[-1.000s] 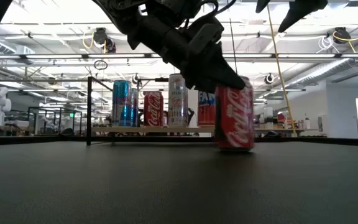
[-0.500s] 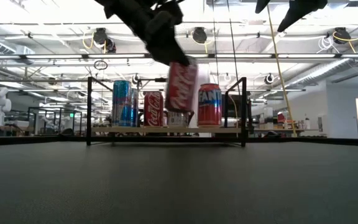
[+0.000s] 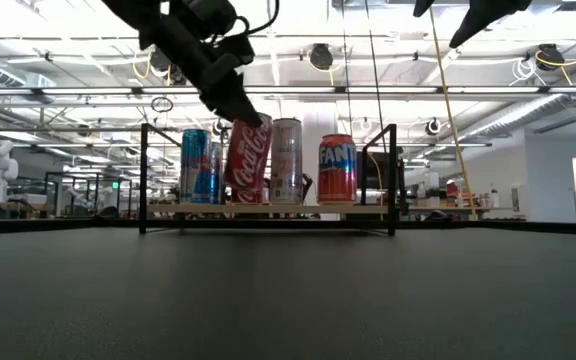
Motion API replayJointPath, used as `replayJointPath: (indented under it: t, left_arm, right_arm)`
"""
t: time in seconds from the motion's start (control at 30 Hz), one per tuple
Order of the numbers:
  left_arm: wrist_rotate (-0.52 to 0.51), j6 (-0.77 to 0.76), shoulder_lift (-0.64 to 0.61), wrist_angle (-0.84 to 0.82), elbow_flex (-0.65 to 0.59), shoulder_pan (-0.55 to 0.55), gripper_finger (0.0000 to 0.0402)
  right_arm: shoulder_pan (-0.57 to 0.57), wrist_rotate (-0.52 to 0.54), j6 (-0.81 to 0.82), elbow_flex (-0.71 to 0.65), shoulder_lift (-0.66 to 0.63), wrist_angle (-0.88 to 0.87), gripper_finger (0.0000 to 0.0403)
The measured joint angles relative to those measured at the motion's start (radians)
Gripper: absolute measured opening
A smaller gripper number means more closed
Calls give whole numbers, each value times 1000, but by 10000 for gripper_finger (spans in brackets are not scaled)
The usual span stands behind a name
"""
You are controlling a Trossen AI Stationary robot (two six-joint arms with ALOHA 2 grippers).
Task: Place canned beverage on shelf
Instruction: Put the red white can aligned with the other red white soda can on the shelf
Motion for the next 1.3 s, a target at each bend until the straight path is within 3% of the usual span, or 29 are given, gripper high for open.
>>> replayJointPath:
  t: [0.93, 1.3]
  left_arm:
    - [55, 100, 75, 123, -25, 136, 267]
    - [55, 95, 76, 119, -25, 169, 293]
  right_arm:
    - [2, -4, 46, 0, 0, 0, 390]
    - [3, -5, 52, 0, 0, 0, 390]
